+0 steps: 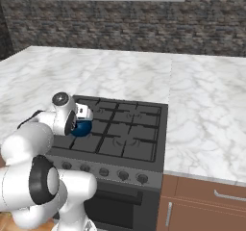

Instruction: The kettle is done boiling. Turn off the stove, then wait for 300 timesteps before moving the kettle to the dining table.

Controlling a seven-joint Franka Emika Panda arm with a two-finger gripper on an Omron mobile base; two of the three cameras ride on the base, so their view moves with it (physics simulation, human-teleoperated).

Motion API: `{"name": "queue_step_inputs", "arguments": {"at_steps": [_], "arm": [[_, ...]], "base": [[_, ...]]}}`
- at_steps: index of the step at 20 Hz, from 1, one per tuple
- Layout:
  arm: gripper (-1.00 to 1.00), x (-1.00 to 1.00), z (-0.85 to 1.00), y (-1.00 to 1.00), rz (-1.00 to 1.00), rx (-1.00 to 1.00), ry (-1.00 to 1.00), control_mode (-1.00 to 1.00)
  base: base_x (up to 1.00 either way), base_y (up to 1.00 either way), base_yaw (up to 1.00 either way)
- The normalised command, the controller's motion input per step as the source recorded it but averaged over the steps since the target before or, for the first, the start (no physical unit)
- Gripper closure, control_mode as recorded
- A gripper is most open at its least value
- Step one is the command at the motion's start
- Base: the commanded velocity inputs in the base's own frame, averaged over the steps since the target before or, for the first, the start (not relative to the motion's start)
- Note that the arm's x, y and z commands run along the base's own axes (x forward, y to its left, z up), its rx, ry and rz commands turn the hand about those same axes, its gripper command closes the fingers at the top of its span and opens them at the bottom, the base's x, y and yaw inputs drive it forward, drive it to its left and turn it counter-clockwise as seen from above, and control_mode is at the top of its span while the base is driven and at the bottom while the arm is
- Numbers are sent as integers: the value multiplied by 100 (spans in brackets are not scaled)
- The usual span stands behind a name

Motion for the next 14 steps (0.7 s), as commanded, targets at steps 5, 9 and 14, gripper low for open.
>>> {"name": "queue_step_inputs", "arguments": {"at_steps": [5,9,14], "arm": [[100,-11,39,0,0,0,0,-100],[100,-10,44,-3,0,0,0,-100],[100,-17,36,-9,0,0,0,-100]], "base": [[0,0,0],[0,0,0],[0,0,0]]}}
